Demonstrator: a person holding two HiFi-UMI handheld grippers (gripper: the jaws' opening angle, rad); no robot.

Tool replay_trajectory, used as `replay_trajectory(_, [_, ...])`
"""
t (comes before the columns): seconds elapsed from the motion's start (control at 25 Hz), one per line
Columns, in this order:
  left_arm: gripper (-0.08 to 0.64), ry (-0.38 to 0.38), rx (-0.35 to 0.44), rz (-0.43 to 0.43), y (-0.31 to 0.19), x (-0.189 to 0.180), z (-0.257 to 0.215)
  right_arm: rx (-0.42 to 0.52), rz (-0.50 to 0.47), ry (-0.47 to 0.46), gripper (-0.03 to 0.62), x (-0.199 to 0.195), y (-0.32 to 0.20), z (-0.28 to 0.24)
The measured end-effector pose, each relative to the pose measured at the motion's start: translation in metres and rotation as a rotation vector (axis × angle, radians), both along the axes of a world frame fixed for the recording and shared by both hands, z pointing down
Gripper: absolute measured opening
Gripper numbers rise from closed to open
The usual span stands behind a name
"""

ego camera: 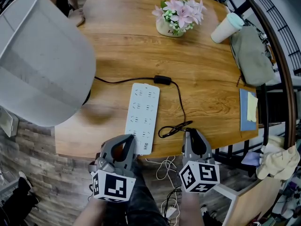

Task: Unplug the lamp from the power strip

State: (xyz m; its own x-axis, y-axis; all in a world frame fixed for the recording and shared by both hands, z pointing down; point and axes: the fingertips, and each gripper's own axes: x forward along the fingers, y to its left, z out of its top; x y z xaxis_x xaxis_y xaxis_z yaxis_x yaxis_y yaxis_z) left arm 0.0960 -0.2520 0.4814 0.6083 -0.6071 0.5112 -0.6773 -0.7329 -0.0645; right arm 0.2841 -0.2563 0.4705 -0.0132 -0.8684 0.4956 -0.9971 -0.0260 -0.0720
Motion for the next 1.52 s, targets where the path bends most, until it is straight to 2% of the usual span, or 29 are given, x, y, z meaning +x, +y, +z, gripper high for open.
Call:
replay_trajectory(0.28, [-0.005,0.005,0.007,-0.019,-0.003,-0.001,-0.003,-0.017,-0.100,0.003,0.081,-0.030,-0.004,0.002])
replay_trajectory(0.36, [-0.005,0.009,0.012,-0.025,-0.004,-0.003,-0.006,-0.016,-0.112,0.009,0.102,-0.034,-0.005,0.000])
replay_trajectory(0.6, [-0.005,0.016,0.019,-0.036,-0.005,-0.006,-0.008,0.001,-0.103,0.024,0.141,-0.031,-0.002,-0.011])
replay_trajectory(1.0, [-0.005,0.038,0.023,-0.055,-0.005,-0.013,-0.009,0.033,-0.110,-0.014,0.141,-0.043,0.001,-0.020])
replay_trajectory(1.2, [-0.005,0.114,-0.016,-0.101,-0.006,-0.019,-0.014,0.083,-0.168,-0.070,0.122,-0.065,0.002,-0.027])
replay_trajectory(1.28, [-0.005,0.160,-0.029,-0.136,-0.007,-0.024,-0.016,0.102,-0.188,-0.082,0.047,-0.074,0.003,-0.030])
replay_trajectory(1.36, [-0.005,0.198,-0.024,-0.164,-0.009,-0.029,-0.021,0.124,-0.211,-0.097,0.008,-0.083,0.004,-0.034])
replay_trajectory(1.52, [-0.005,0.260,0.018,-0.189,-0.011,-0.037,-0.036,0.188,-0.272,-0.118,0.008,-0.102,0.007,-0.048])
